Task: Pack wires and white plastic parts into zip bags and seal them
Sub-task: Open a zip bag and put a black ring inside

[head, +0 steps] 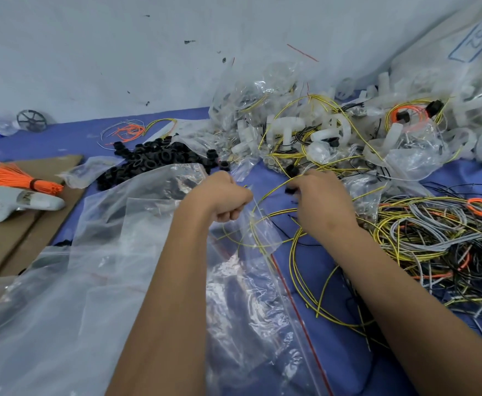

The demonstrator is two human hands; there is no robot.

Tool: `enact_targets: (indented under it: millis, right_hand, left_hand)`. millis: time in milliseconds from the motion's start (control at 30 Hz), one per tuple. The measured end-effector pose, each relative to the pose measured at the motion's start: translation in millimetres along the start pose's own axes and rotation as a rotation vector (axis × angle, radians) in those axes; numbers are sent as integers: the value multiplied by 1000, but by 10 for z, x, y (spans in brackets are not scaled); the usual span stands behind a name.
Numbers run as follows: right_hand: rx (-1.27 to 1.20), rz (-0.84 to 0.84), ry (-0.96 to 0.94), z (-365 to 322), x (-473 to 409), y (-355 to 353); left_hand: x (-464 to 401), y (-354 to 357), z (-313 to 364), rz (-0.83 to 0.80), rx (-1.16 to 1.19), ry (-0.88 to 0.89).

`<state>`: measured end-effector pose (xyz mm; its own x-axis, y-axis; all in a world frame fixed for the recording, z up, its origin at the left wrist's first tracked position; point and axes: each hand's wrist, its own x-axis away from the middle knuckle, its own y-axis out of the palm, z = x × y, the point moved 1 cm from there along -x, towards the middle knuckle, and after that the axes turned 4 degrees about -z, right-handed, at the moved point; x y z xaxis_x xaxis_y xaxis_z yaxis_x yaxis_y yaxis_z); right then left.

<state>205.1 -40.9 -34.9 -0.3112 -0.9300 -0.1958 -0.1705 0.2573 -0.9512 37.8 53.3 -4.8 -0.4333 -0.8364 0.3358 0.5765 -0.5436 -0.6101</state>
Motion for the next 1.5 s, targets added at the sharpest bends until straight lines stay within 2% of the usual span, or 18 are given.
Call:
enact_targets:
  millis: [133, 300, 467, 533, 600, 633, 700, 733, 767, 867, 1033, 1067, 1300, 1433, 1500]
  right_hand:
    - [93, -86, 13, -44, -161, 24]
    - [157, -76, 71, -76, -342, 68]
    - [161, -60, 17, -31, -362, -62]
    - [-64, 21, -5, 6, -265, -128]
    - [-541, 87, 20, 5, -91, -165]
    - [-858, 61, 50, -14, 8, -189]
    - [-1475, -133, 74, -108, 195, -181]
    - [-1649, -220, 64, -150, 266, -151]
    - [-1696, -266, 44, -179, 314, -117]
    - [-1508, -245, 5, -197, 361, -44]
    - [-892, -126, -139, -62, 349, -19]
    - [-834, -120, -157, -51, 352, -6]
    - [-969, -237, -267, -73, 384, 3]
    - [-1138, -448, -310, -123, 423, 36]
    - [-1187, -381, -273, -129, 412, 37]
  left_hand:
    - [-78, 47, -91, 13, 14, -34]
    - [-61, 45, -88, -21, 76, -26]
    - [-3, 28, -59, -38, 92, -8]
    - [10, 26, -37, -52, 107, 1]
    - [20, 9, -13, -60, 112, 14]
    - [26, -2, 5, -58, 111, 23]
    - [53, -25, 45, -52, 131, 41]
    - [79, -34, 72, -54, 153, 50]
    - [109, -46, 99, -63, 171, 62]
    - [207, -80, 174, -108, 159, 97]
    - [339, -120, 298, -146, 106, 177]
    - [363, -100, 339, -156, 98, 195]
    - [471, 112, 551, -286, 12, 248]
    - [496, 66, 553, -290, 44, 257]
    - [489, 18, 530, -275, 85, 260]
